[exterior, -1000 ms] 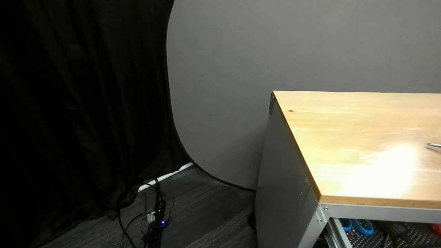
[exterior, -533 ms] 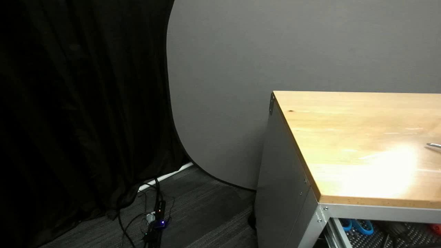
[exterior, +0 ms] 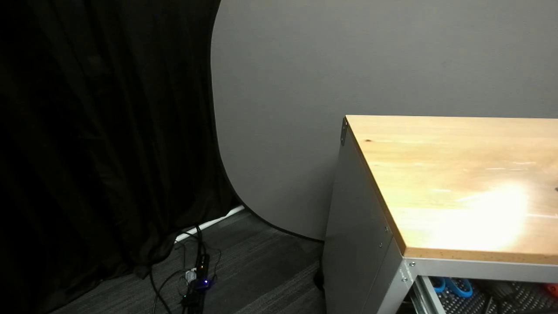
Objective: Put the screwdriver in the open drawer and then close the drawer
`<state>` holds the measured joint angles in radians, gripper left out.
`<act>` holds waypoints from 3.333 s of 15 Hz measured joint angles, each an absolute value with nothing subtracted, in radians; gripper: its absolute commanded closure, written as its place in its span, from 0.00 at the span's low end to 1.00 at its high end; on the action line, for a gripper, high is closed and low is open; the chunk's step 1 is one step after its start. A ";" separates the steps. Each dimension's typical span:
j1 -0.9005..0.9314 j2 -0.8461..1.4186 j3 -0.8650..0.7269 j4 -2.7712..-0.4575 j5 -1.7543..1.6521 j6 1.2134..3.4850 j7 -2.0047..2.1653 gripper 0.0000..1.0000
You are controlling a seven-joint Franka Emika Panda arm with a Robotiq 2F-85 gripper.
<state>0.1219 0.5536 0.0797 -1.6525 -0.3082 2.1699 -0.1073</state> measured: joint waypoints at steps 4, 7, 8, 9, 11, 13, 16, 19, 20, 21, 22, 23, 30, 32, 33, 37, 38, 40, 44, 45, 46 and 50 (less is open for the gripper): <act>0.126 0.487 0.079 -1.709 -0.291 2.109 -0.026 0.82; 0.126 0.389 0.073 -1.828 -0.290 2.119 0.095 0.82; 0.126 0.354 0.069 -1.877 -0.293 2.129 0.138 0.82; 0.127 0.321 0.065 -1.927 -0.302 2.141 0.179 0.81; 0.128 0.263 0.058 -2.029 -0.325 2.170 0.259 0.82; 0.128 0.220 0.054 -2.122 -0.344 2.216 0.334 0.82; 0.128 0.186 0.053 -2.230 -0.350 2.296 0.411 0.82; 0.130 0.183 0.053 -2.287 -0.350 2.357 0.444 0.31; 0.131 0.183 0.053 -2.298 -0.350 2.368 0.450 0.22; 0.131 0.182 0.053 -2.306 -0.350 2.374 0.454 0.15; 0.131 0.180 0.051 -2.314 -0.350 2.378 0.457 0.06; 0.131 0.177 0.048 -2.321 -0.350 2.379 0.457 0.01; 0.085 0.070 -0.007 -2.441 -0.347 2.364 0.458 0.00; 0.060 0.038 -0.015 -2.487 -0.329 2.352 0.457 0.00; 0.049 0.026 -0.016 -2.509 -0.317 2.347 0.457 0.00; 0.018 0.006 -0.017 -2.586 -0.260 2.346 0.448 0.27; 0.016 0.007 -0.017 -2.597 -0.254 2.348 0.442 0.34; 0.016 0.013 -0.017 -2.607 -0.245 2.354 0.425 0.51; 0.016 0.046 -0.017 -2.605 -0.217 2.380 0.374 0.82; 0.016 0.059 -0.017 -2.602 -0.209 2.389 0.361 0.88; 0.015 0.072 -0.017 -2.597 -0.205 2.400 0.350 0.90; 0.005 0.124 -0.018 -2.570 -0.173 2.460 0.303 0.91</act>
<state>0.0053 0.1244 -0.0180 -2.5704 -0.1727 2.4595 0.3034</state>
